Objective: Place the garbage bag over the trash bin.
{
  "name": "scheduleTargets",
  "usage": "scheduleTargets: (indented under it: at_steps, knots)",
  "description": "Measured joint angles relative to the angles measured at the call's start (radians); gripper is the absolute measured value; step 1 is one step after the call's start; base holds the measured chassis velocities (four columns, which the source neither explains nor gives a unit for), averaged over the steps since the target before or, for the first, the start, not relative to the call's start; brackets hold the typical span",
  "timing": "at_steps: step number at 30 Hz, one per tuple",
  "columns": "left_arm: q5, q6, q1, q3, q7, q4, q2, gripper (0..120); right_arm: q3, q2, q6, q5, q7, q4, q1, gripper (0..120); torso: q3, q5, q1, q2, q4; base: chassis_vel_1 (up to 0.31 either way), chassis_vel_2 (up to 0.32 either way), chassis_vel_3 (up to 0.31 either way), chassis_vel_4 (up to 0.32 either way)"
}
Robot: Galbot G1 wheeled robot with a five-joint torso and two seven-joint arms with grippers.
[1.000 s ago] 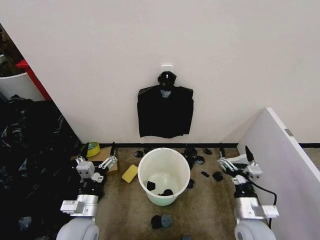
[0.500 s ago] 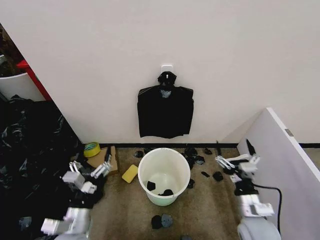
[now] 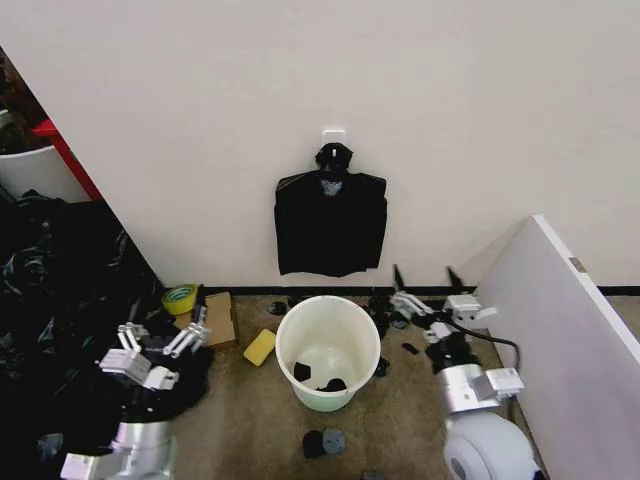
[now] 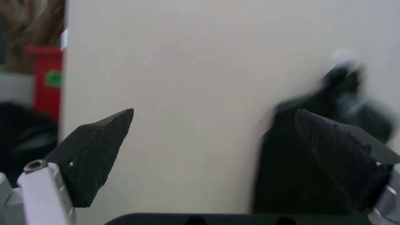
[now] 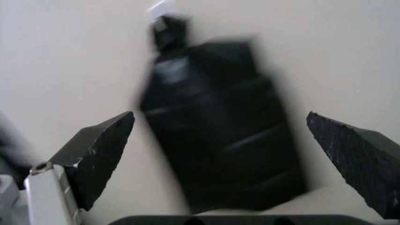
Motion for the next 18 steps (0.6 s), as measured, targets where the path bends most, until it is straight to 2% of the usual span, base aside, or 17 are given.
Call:
scheduleTargets:
  at_steps: [3, 4, 8, 11, 18]
  knots:
    - [-0.037, 0.016, -0.001, -0.01, -0.011, 0.015, -0.026, 100, -0.034, 0.022, -0.042, 0.262, -0.01, -0.059, 0.129, 100, 0.0, 0.0002, 0.0, 0.0, 0.0004, 0.0, 0.0, 0.0, 0.0]
    - [-0.037, 0.016, -0.001, -0.01, -0.011, 0.015, -0.026, 100, -0.034, 0.022, -0.042, 0.262, -0.01, -0.059, 0.129, 100, 0.0, 0.0002, 0.0, 0.0, 0.0004, 0.0, 0.0, 0.0, 0.0]
    - [-0.069, 0.017, 0.001, -0.013, -0.017, 0.002, -0.045, 100, -0.058, 0.075, -0.035, 0.418, -0.043, -0.181, 0.3, 100, 0.0, 0.0005, 0.0, 0.0, 0.0004, 0.0, 0.0, 0.0, 0.0]
    - [-0.071, 0.017, 0.0, -0.014, -0.021, -0.004, -0.045, 100, -0.065, 0.088, -0.032, 0.444, -0.046, -0.217, 0.341, 100, 0.0, 0.0003, 0.0, 0.0, 0.0003, 0.0, 0.0, 0.0, 0.0]
    - [-0.08, 0.008, 0.027, -0.026, -0.054, -0.061, -0.044, 100, -0.093, 0.12, 0.003, 0.493, -0.127, -0.402, 0.526, 100, 0.0, 0.0003, 0.0, 0.0, 0.0002, 0.0, 0.0, 0.0, 0.0]
